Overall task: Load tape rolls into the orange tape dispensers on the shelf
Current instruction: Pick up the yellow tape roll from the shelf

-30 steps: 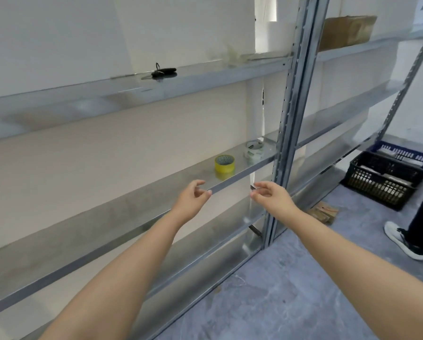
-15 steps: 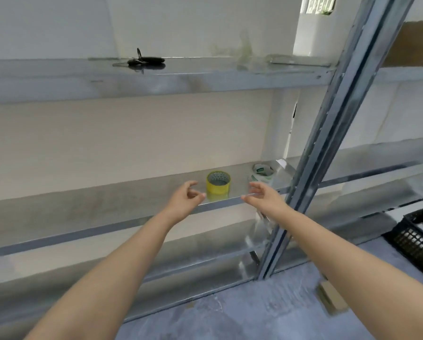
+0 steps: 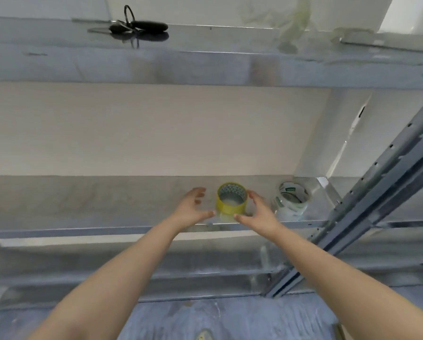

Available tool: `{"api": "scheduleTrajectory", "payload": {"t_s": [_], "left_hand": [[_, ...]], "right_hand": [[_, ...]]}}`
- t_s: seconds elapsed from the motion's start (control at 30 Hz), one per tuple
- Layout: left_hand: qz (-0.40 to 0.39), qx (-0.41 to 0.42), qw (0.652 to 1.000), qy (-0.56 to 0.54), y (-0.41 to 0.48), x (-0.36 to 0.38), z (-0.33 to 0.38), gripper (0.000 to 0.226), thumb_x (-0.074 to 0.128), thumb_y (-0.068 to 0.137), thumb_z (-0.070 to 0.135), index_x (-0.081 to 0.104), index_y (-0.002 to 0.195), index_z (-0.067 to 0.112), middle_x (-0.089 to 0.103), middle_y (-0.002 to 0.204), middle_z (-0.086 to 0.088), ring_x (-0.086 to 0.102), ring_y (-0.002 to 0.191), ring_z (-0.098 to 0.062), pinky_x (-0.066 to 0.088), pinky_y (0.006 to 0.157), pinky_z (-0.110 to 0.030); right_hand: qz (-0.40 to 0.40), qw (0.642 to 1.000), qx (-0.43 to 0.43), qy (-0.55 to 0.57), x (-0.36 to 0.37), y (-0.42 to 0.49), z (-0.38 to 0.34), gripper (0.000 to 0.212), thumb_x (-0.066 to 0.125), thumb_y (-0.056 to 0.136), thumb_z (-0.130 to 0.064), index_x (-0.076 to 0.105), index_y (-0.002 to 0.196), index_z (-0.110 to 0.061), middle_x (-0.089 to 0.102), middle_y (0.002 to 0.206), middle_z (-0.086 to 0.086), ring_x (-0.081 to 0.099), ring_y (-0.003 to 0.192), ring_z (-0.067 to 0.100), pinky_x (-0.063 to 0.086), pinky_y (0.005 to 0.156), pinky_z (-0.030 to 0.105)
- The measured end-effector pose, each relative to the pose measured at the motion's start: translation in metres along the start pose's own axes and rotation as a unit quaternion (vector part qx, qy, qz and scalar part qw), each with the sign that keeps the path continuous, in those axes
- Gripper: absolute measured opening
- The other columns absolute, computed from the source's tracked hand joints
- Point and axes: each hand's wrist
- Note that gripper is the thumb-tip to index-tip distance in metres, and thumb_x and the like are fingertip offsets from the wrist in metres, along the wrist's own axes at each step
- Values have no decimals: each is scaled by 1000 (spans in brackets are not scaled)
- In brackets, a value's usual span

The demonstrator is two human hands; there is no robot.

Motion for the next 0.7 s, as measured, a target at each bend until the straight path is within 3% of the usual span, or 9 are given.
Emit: {"api": "scheduleTrajectory", "payload": {"t_s": [0.13, 0.23, 0.27, 0.33, 0.43, 0.5, 0.57, 0.63, 0.7], "left_hand": [[-18, -23, 999, 43, 26, 20, -2, 88, 80, 69, 24, 33, 141, 9, 41, 146, -12, 46, 128, -25, 40, 102, -28], [-16, -23, 994, 102, 36, 38, -1, 93, 76, 61, 50, 38, 138, 14, 49, 141, -9, 46, 129, -25, 30, 111, -43], [-10, -20, 992, 127, 40, 44, 0, 92, 75, 62, 53, 38, 138, 17, 49, 141, -8, 43, 131, -25, 24, 113, -46], [10, -28, 988, 150, 48, 54, -1, 90, 75, 66, 51, 35, 140, 18, 47, 142, -7, 37, 135, -25, 15, 115, -49], [51, -34, 994, 88, 46, 62, 4, 89, 80, 60, 47, 43, 135, 18, 54, 136, -5, 46, 129, -24, 23, 114, -47], [82, -38, 996, 7, 42, 63, 10, 81, 84, 56, 39, 50, 127, 18, 60, 126, -3, 55, 119, -22, 39, 106, -40], [111, -49, 991, -54, 39, 61, 13, 73, 87, 57, 29, 52, 121, 22, 62, 116, 3, 60, 110, -17, 49, 89, -19], [140, -56, 986, -75, 34, 55, 17, 75, 86, 60, 27, 49, 125, 23, 59, 113, 8, 59, 102, -10, 42, 71, 2], [180, -59, 979, -75, 27, 45, 19, 78, 85, 61, 28, 47, 129, 21, 58, 113, 9, 55, 99, -6, 39, 67, 5]], "right_hand": [[-26, 1000, 12, 12, 1, 28, 9, 95, 78, 70, -22, 21, 144, -11, 30, 147, 10, 34, 134, 21, 35, 108, 30], [-48, 999, -22, 5, 5, 38, 17, 94, 79, 68, -28, 25, 142, -9, 42, 134, 4, 41, 126, 19, 31, 97, 14], [-56, 998, -38, -13, 5, 43, 18, 94, 78, 68, -29, 24, 142, -9, 43, 135, 6, 41, 127, 22, 31, 97, 16], [-67, 995, -63, -27, 4, 53, 23, 89, 78, 67, -28, 28, 139, -9, 46, 133, 9, 45, 124, 23, 36, 97, 24], [-45, 995, -89, -15, 0, 59, 24, 78, 78, 62, -24, 40, 129, -11, 49, 113, -4, 48, 106, 12, 36, 85, 19], [-47, 994, -102, -1, -3, 64, 21, 67, 78, 59, -21, 48, 119, -17, 51, 103, -11, 54, 99, 11, 39, 79, 14], [-66, 990, -117, 34, -5, 72, 17, 62, 80, 58, -19, 50, 112, -22, 54, 100, -15, 56, 99, 11, 40, 79, 7], [-87, 986, -131, 57, -7, 78, 9, 66, 80, 60, -19, 48, 118, -21, 51, 106, -12, 53, 101, 7, 41, 86, 12], [-111, 978, -161, 69, -4, 84, 0, 66, 80, 60, -17, 48, 118, -22, 51, 107, -12, 52, 100, 2, 41, 88, 17]]}}
Point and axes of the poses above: each hand's wrist, its own y-axis towards the middle knuckle, its own x-axis out of the palm, z = x × y
